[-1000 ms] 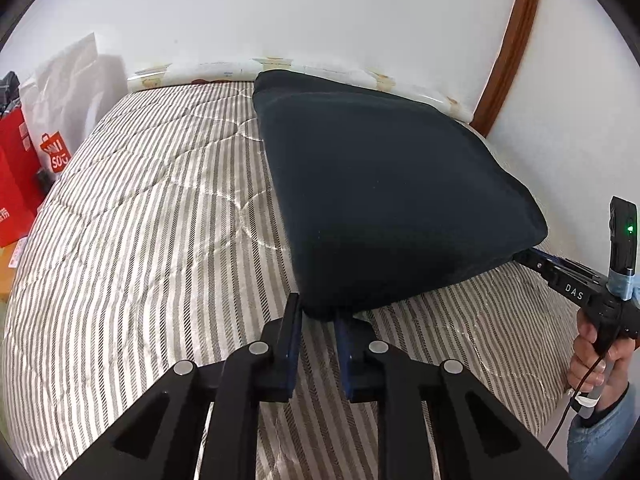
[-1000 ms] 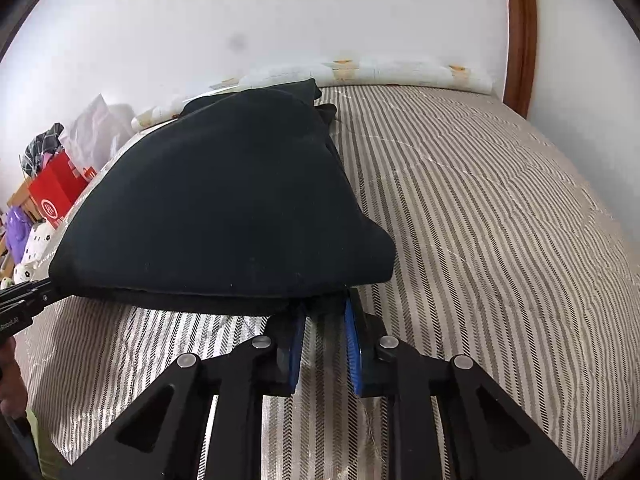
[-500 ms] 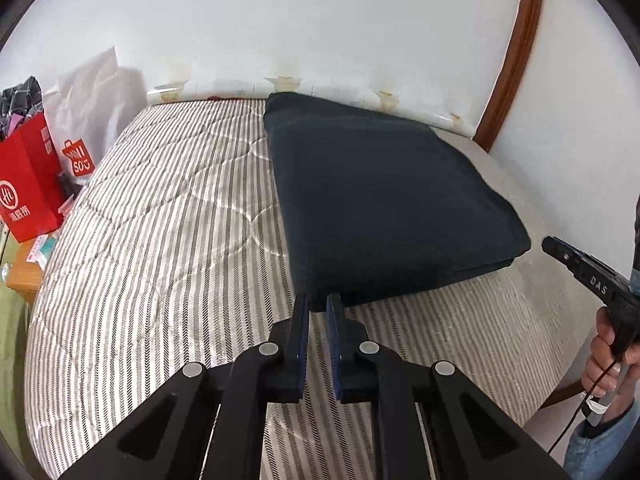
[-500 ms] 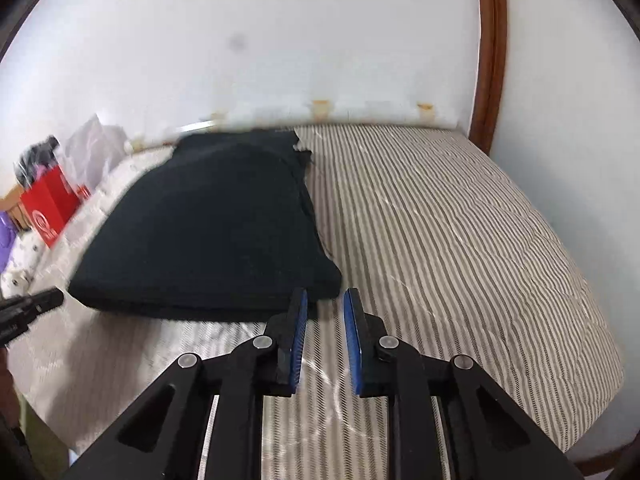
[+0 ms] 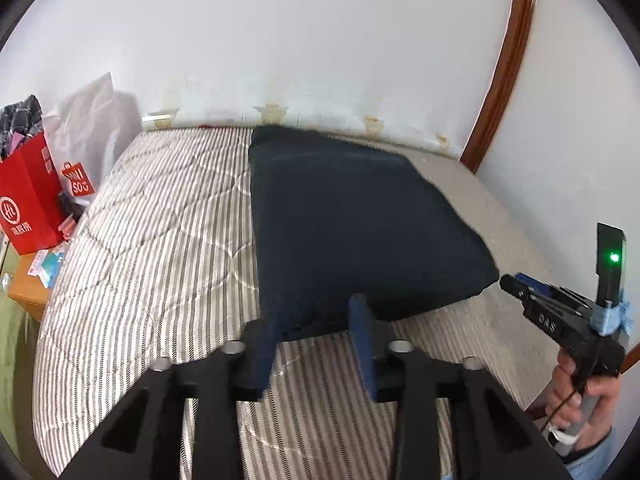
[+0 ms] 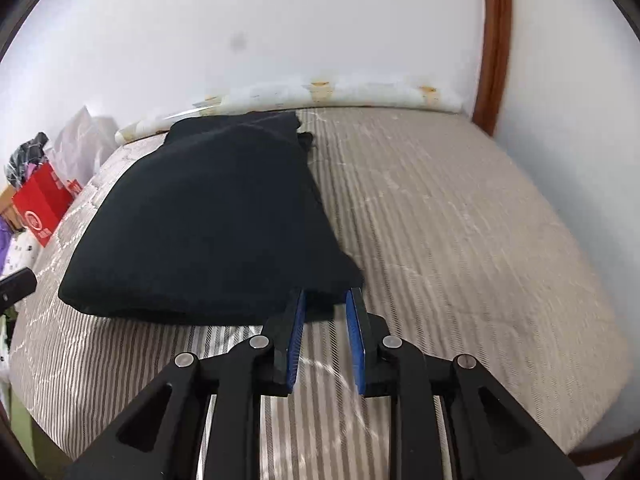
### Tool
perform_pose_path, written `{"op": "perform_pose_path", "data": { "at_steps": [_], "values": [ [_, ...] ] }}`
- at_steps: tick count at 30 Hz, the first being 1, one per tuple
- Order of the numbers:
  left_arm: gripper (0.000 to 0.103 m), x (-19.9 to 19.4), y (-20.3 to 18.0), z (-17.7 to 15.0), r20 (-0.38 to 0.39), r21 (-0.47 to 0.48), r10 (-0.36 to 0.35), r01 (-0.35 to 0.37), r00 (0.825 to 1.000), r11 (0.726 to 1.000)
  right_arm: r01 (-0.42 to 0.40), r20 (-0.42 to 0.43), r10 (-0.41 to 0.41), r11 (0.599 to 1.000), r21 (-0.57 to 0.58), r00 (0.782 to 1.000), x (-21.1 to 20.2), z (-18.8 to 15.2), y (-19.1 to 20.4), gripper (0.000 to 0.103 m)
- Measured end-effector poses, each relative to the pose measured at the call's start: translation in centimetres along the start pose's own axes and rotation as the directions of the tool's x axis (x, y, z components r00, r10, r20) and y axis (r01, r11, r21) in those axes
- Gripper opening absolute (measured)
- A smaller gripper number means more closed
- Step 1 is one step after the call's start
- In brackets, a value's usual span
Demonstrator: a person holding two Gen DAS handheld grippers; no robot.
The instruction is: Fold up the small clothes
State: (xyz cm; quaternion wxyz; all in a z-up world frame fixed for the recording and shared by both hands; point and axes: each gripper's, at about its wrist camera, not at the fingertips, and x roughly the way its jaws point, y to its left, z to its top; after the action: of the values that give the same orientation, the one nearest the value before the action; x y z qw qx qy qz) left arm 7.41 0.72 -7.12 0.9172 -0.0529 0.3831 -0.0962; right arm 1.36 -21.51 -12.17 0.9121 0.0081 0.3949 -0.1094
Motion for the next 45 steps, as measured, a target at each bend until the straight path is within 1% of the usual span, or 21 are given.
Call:
{"op": "perform_pose_path", "data": {
  "at_steps": [1,2,3,4,7,8,9,11,15,17,19,21,23,29,32,38,41,45],
  "values": [
    [0.042,-0.6,-0.4,0.0,0.014,0.004,0.002,-0.002,1.0,1.0,0.016,0.001,-0.016,1.0,-0.005,1.0,-0.8,0.0,0.2,0.031],
    [0.044,-1.1,-0.6,0.0,0.022,0.008,0.0,-0.001,1.0,1.0,0.028,0.006,-0.028,1.0,-0.011,1.0,-1.7,0.1,0.3,0.04],
    [0.045,-1.8,-1.0,0.0,0.027,0.012,-0.001,0.0,1.0,1.0,0.039,0.019,-0.039,0.999,-0.013,0.999,-2.9,0.1,0.6,0.045],
    [0.05,-2.5,-1.3,0.0,0.031,0.015,0.001,-0.001,1.0,1.0,0.052,0.032,-0.052,0.999,-0.007,0.998,-4.1,0.1,0.9,0.052],
    [0.063,-5.1,-2.1,0.0,0.066,0.018,0.019,-0.02,0.998,1.0,0.049,0.052,-0.049,0.999,-0.01,0.997,-7.4,0.1,1.5,0.056],
    [0.067,-5.7,-2.3,0.0,0.074,0.018,0.024,-0.026,0.997,1.0,0.053,0.056,-0.052,0.998,-0.016,0.997,-8.5,0.1,1.8,0.061],
    [0.068,-6.6,-2.5,-0.1,0.086,0.018,0.031,-0.033,0.996,0.999,0.062,0.06,-0.061,0.998,-0.016,0.996,-9.3,0.1,2.1,0.066],
    [0.075,-8.8,-2.9,-0.4,0.113,0.021,0.049,-0.052,0.992,0.998,0.081,0.102,-0.079,0.997,-0.017,0.992,-11.9,-0.1,2.7,0.084],
    [0.079,-11.7,-3.4,-1.3,0.144,0.035,0.104,-0.11,0.984,0.993,0.093,0.191,-0.085,0.995,-0.031,0.978,-16.3,-0.8,3.7,0.096],
    [0.082,-13.0,-3.7,-2.0,0.151,0.037,0.123,-0.13,0.981,0.991,0.099,0.205,-0.09,0.994,-0.036,0.975,-18.2,-1.2,4.1,0.098],
    [0.088,-13.7,-3.9,-2.5,0.144,0.045,0.113,-0.121,0.983,0.992,0.106,0.205,-0.099,0.994,-0.022,0.974,-19.6,-1.5,4.1,0.101],
    [0.088,-14.2,-4.0,-2.7,0.141,0.057,0.095,-0.104,0.985,0.993,0.096,0.2,-0.093,0.995,-0.004,0.975,-20.6,-1.8,4.0,0.101],
    [0.088,-14.7,-4.3,-3.0,0.146,0.062,0.093,-0.103,0.985,0.993,0.09,0.193,-0.089,0.996,0.004,0.977,-21.2,-2.2,3.6,0.102],
    [0.09,-15.2,-4.9,-3.5,0.162,0.059,0.098,-0.109,0.982,0.992,0.124,0.187,-0.126,0.992,0.023,0.974,-21.9,-3.2,2.7,0.102],
    [0.09,-15.5,-5.3,-3.6,0.17,0.074,0.109,-0.123,0.979,0.99,0.14,0.184,-0.143,0.99,0.028,0.972,-22.2,-3.6,2.3,0.102],
    [0.09,-15.7,-5.6,-3.8,0.176,0.076,0.111,-0.126,0.978,0.989,0.16,0.182,-0.161,0.987,0.021,0.97,-22.0,-3.8,2.0,0.102],
    [0.09,-15.8,-5.5,-3.9,0.18,0.07,0.126,-0.141,0.976,0.988,0.155,0.179,-0.156,0.988,0.022,0.971,-21.9,-3.8,2.0,0.102],
    [0.09,-15.9,-5.2,-3.9,0.179,0.051,0.12,-0.131,0.976,0.99,0.16,0.18,-0.161,0.987,0.023,0.97,-21.9,-3.9,2.2,0.102]
  ]
}}
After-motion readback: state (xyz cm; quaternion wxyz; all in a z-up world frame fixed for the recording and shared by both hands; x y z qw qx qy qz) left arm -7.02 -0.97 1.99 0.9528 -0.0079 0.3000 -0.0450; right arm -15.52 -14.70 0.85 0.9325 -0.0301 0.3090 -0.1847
